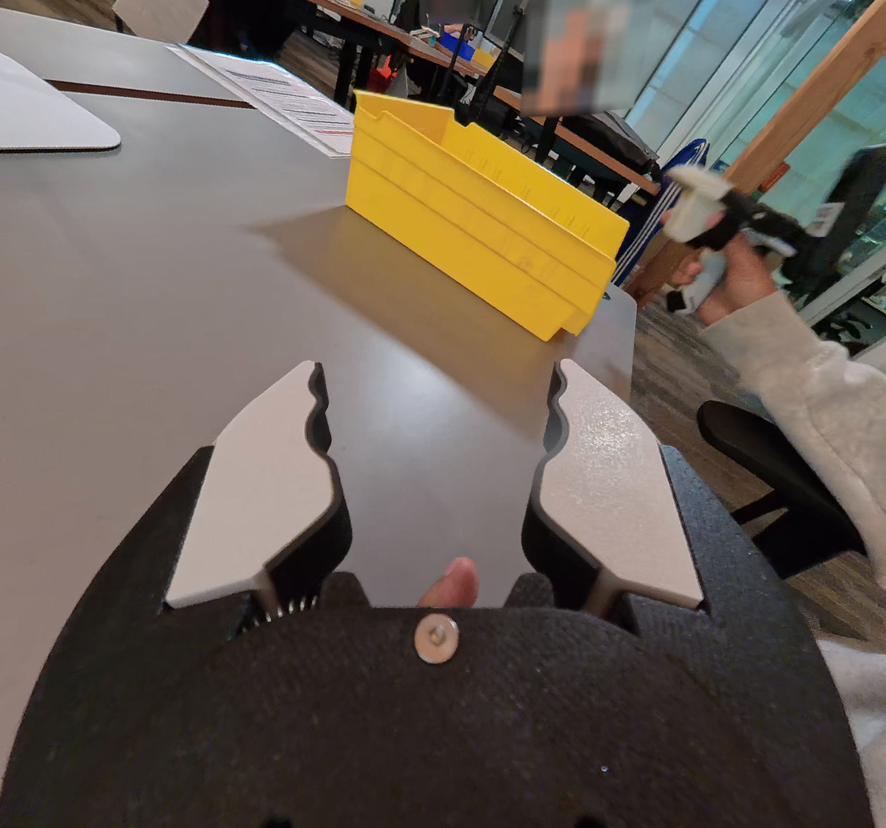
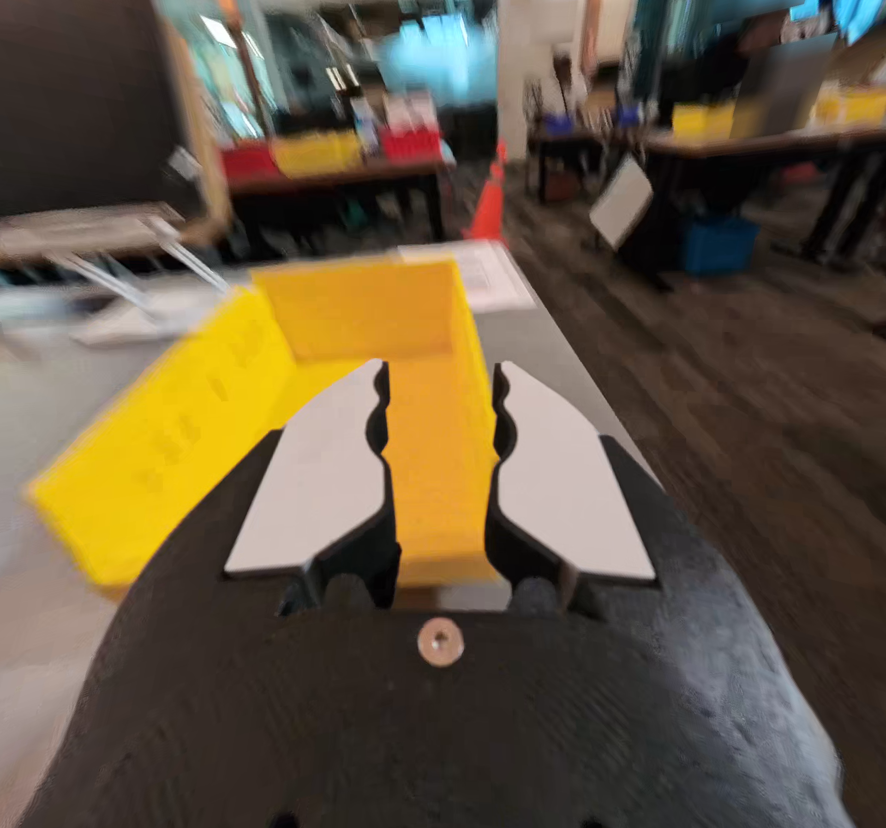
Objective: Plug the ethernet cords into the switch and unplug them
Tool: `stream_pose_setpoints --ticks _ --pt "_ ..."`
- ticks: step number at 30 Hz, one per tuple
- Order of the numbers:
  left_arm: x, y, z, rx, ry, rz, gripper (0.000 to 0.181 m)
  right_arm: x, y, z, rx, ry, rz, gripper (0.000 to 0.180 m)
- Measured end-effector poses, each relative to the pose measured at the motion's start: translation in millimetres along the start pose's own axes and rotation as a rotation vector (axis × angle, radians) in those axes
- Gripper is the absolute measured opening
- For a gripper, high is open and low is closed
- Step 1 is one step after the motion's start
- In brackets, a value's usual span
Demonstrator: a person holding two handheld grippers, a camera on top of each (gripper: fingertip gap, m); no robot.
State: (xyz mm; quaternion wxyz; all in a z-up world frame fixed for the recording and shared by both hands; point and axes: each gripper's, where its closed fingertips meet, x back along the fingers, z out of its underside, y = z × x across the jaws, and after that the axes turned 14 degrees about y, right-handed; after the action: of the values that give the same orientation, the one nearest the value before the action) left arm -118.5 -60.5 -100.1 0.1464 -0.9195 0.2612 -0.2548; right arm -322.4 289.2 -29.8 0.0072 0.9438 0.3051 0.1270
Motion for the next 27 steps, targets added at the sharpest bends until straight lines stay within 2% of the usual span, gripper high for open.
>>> stream_pose_setpoints --ticks 2,5,9,12,14,17,23,27 --pt "-0.7 4.2 2.2 0.009 0.004 -0.004 0.088 19.6 54.5 -29.0 0.02 -0.148 -0.139 0.04" --pt "0.9 9.2 2.6 0.028 -0.002 -0.006 0.087 25.4 146.9 -34.4 0.028 -0.209 -0.388 0.03" --pt "6.9 15.5 0.0 0.023 -0.007 -0.03 0.086 13.0 259.3 16.3 -0.048 -0.039 -0.762 0.03" --pt "10.7 27.8 3.9 0.006 0.015 -0.076 0.08 15.6 308.7 50.8 -0.038 0.144 -0.957 0.032" --pt "14.9 36.2 5.9 0.005 0.017 -0.1 0.077 16.8 316.3 64.3 0.097 0.197 -0.964 0.03" --pt "24.7 45.0 4.5 0.013 -0.009 -0.119 0.069 9.2 306.9 70.9 0.269 0.164 -0.846 0.028" --pt "50.1 59.0 8.3 0.004 -0.038 -0.191 0.056 2.7 317.2 71.4 0.197 0.194 -0.929 0.026" --pt "74.7 65.9 10.8 -0.017 -0.069 -0.27 0.056 -4.6 329.1 73.6 0.177 0.226 -0.981 0.026"
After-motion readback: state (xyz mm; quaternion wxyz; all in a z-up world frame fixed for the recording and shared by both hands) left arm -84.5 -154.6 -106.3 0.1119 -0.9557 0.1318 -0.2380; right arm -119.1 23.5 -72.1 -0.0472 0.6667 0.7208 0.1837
